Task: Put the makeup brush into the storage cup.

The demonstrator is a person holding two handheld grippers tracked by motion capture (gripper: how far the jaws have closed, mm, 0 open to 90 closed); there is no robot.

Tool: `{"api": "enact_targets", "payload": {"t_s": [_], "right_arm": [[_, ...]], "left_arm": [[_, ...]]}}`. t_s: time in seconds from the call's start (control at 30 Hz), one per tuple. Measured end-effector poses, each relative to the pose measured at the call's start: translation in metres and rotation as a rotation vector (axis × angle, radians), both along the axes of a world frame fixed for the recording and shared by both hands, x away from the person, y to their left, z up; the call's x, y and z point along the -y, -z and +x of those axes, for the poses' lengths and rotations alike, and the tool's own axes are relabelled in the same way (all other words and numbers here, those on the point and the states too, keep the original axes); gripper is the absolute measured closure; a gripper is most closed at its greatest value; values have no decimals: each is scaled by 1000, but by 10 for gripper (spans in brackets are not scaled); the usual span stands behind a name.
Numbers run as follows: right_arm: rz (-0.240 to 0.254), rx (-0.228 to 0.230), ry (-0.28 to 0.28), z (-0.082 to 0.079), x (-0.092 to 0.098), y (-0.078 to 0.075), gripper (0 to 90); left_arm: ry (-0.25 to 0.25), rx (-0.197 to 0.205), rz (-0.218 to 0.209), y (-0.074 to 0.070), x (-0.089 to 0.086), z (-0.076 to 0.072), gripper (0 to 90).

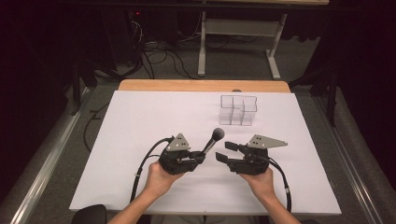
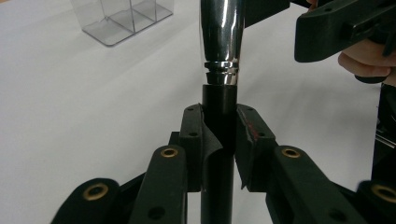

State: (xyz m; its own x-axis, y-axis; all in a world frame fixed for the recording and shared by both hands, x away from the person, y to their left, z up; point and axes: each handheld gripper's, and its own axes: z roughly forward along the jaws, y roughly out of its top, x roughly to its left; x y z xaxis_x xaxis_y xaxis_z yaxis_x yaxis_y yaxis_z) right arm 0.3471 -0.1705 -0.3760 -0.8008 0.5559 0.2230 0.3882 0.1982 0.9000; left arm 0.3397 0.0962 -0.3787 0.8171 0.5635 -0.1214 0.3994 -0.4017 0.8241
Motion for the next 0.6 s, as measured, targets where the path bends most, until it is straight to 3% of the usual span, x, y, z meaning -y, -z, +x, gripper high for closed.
{"api": "enact_targets", "payload": {"t_s": [0.13, 0.6], "right_arm": [[-14, -17, -16, 3, -6, 3, 430], [46, -64, -73, 9, -17, 2, 504]], "left_arm": [[9, 3, 10, 2, 3, -1, 741], [29, 5, 9, 4, 9, -4, 741]]}}
